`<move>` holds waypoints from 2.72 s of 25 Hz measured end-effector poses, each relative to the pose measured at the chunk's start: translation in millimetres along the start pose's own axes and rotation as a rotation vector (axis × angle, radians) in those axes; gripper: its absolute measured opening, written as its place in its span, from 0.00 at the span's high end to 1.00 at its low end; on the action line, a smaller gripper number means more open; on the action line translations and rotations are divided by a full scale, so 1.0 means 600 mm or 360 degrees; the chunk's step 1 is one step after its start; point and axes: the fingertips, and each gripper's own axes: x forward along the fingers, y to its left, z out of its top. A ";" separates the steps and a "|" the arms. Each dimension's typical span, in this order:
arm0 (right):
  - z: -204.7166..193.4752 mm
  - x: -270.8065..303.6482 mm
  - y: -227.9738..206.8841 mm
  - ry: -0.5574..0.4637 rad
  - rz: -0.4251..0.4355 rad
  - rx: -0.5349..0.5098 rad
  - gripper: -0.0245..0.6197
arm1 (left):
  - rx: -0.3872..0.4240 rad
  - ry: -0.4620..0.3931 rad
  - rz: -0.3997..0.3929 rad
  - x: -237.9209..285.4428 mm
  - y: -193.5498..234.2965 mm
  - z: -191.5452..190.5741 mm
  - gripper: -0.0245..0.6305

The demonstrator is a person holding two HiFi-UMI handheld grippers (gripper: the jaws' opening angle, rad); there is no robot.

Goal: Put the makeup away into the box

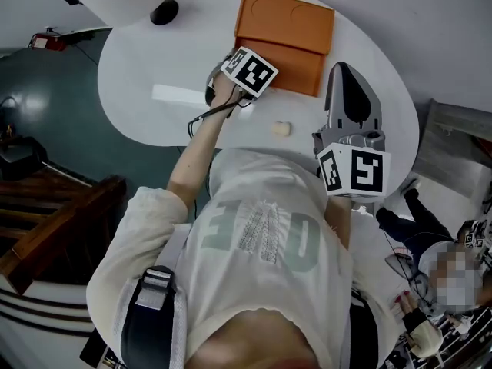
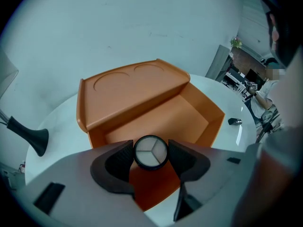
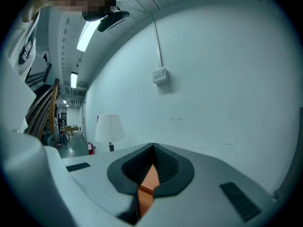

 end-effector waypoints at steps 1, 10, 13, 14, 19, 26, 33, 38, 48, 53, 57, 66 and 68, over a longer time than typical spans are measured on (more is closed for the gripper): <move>-0.001 0.001 0.001 0.0002 0.0002 0.0002 0.95 | 0.0003 0.0013 0.0003 0.002 0.001 -0.002 0.59; -0.006 0.006 0.004 0.0014 0.0016 0.0009 0.95 | -0.0027 0.0010 0.0032 0.004 0.007 -0.002 0.59; -0.006 0.005 0.004 0.0013 0.0013 0.0009 0.95 | -0.0032 0.0004 0.0036 0.004 0.007 -0.003 0.59; -0.006 0.005 0.003 0.0012 0.0010 0.0009 0.95 | -0.0033 0.0002 0.0029 0.004 0.006 -0.002 0.59; -0.004 0.002 -0.001 0.0003 -0.0001 0.0009 0.95 | -0.0070 -0.0034 0.0014 -0.006 0.005 0.004 0.59; 0.001 -0.001 -0.001 -0.0020 0.0000 0.0009 0.95 | -0.0110 -0.0428 0.0086 -0.112 0.008 0.095 0.59; 0.010 -0.008 -0.001 -0.0053 -0.0018 0.0013 0.95 | -0.0046 -0.1242 -0.0149 -0.307 -0.062 0.221 0.79; 0.016 -0.015 -0.005 -0.0077 -0.0039 0.0020 0.95 | 0.0001 -0.1487 0.0008 -0.385 -0.071 0.226 0.95; 0.018 -0.015 -0.003 -0.0083 -0.0037 0.0022 0.96 | 0.0087 -0.1434 -0.0075 -0.368 -0.102 0.195 0.95; 0.016 -0.019 -0.009 -0.0077 -0.0041 0.0025 0.95 | 0.0262 -0.1135 -0.0353 -0.281 -0.169 0.120 0.95; 0.004 -0.025 -0.011 -0.0047 -0.0044 0.0022 0.95 | 0.0520 -0.0841 -0.0729 -0.208 -0.240 0.037 0.79; -0.006 -0.035 -0.019 -0.0021 -0.0065 0.0023 0.95 | 0.1117 -0.0261 -0.0950 -0.096 -0.297 -0.114 0.64; -0.006 -0.035 -0.020 -0.0021 -0.0068 0.0021 0.95 | 0.1165 -0.0202 -0.0933 -0.078 -0.298 -0.131 0.64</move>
